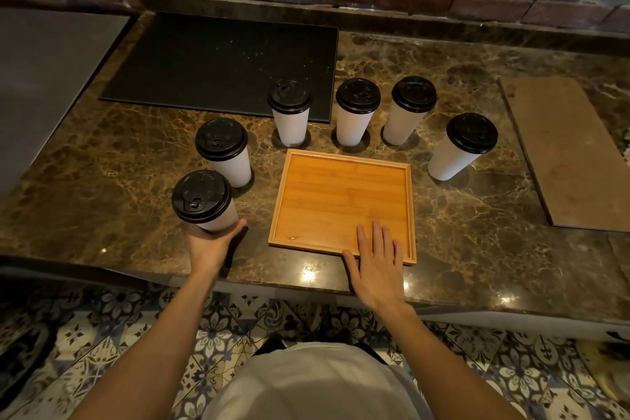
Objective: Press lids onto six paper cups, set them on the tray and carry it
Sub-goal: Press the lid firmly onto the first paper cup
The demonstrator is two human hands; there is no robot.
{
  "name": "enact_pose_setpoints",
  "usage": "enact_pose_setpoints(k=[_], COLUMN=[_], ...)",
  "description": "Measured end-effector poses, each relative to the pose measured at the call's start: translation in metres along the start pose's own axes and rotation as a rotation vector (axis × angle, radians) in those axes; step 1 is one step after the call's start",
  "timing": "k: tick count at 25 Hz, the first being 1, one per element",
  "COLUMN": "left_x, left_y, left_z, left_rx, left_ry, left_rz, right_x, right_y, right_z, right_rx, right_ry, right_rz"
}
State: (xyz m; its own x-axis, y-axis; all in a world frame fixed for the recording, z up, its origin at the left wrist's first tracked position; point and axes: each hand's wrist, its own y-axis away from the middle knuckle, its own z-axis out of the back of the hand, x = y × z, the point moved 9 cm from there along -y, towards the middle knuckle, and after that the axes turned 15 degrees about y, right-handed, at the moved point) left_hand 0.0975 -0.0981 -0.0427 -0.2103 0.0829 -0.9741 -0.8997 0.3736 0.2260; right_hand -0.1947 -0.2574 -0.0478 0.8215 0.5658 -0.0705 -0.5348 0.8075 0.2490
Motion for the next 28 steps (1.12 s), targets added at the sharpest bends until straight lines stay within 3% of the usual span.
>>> enact_pose_setpoints(k=[5,16,21,23,25,26,28], left_x=[-0.016,-0.163,-0.183,-0.185,-0.189,-0.191,-0.194], left_y=[0.0,0.094,0.144,0.159,0.169,0.172,0.174], left_z=[-0.009,-0.113,-0.146,-0.158,-0.169,-0.173,-0.179], left_rx=[0.078,0.687,0.868,0.929,0.985,1.006,1.023], left_ry=[-0.052,0.147,0.245,0.253,0.265,0.279,0.304], left_rz=[-0.047,-0.338,-0.329,-0.34,-0.336,-0.329,-0.307], right_x=[-0.004,-0.006,-0.005,-0.007,-0.013,-0.023,-0.049], right_y=[-0.002,-0.003,0.003,0.004,0.007,0.008,0.014], right_z=[0.001,0.0,0.002,0.015,0.056,0.086,0.171], right_rx=[-0.025,-0.001,0.068,0.147,0.181,0.139,-0.133], right_ry=[0.02,0.008,-0.052,-0.157,-0.477,-0.65,-0.861], right_rz=[-0.01,-0.019,0.004,0.069,0.093,0.061,0.032])
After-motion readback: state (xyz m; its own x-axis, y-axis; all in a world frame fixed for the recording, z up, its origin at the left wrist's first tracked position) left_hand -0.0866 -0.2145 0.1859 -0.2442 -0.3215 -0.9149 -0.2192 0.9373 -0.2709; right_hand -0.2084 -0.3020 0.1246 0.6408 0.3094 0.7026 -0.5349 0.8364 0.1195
